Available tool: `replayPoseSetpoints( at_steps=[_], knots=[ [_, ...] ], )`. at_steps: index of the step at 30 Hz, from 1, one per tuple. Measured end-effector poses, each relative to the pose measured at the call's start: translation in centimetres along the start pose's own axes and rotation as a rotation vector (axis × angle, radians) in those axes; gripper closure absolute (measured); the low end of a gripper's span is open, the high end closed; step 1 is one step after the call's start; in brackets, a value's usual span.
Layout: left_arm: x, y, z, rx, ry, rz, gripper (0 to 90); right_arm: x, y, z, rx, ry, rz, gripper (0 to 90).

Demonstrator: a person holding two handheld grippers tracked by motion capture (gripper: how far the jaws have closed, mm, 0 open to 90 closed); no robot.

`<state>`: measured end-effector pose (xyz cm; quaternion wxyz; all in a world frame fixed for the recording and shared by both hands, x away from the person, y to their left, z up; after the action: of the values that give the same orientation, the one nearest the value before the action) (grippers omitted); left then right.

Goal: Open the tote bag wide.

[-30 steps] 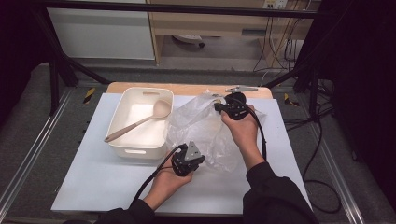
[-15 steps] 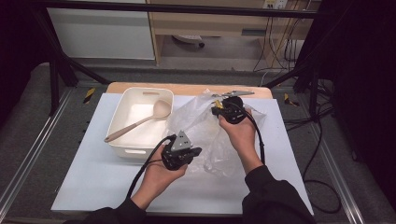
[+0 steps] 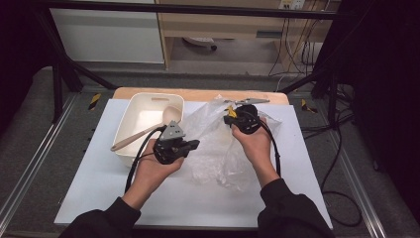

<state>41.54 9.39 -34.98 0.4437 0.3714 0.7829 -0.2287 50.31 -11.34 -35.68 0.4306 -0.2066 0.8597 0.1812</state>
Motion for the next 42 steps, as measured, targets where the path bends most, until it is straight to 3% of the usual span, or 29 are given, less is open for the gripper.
replayPoseSetpoints(
  at_steps=[7,11,14,22,32,42],
  knots=[
    [-1.1,1.9,-1.2,-0.064,-0.024,-0.015,68.0,0.0,0.2,-0.2,-0.008,-0.001,-0.006,90.0],
    [-1.8,3.2,-2.2,-0.139,-0.056,-0.026,44.2,0.1,0.3,-0.3,-0.012,0.0,-0.013,90.0],
    [-1.9,4.1,-2.9,-0.16,-0.045,-0.019,30.7,0.2,0.4,-0.3,-0.015,0.01,-0.024,90.0],
    [-1.0,7.3,-4.9,-0.208,-0.043,-0.112,10.1,0.7,0.9,-0.1,-0.026,0.028,-0.047,90.0],
    [-0.3,9.8,-7.1,-0.24,-0.044,-0.121,6.7,1.3,0.8,0.1,-0.031,0.037,-0.05,90.0],
    [0.6,11.6,-8.1,-0.263,-0.039,-0.15,6.7,1.7,0.6,0.1,-0.03,0.043,-0.042,90.0]
  ],
)
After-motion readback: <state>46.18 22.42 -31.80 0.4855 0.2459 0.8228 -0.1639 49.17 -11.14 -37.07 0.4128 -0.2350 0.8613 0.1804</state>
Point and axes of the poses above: each handheld gripper's, and its own axes: z roughly forward along the jaws, x roughly out of its underside, y roughly to its left, the point moved 4 cm from there along z, roughly forward along the jaws, and after that the axes turned 1 degree about x, right-handed, at the moved point
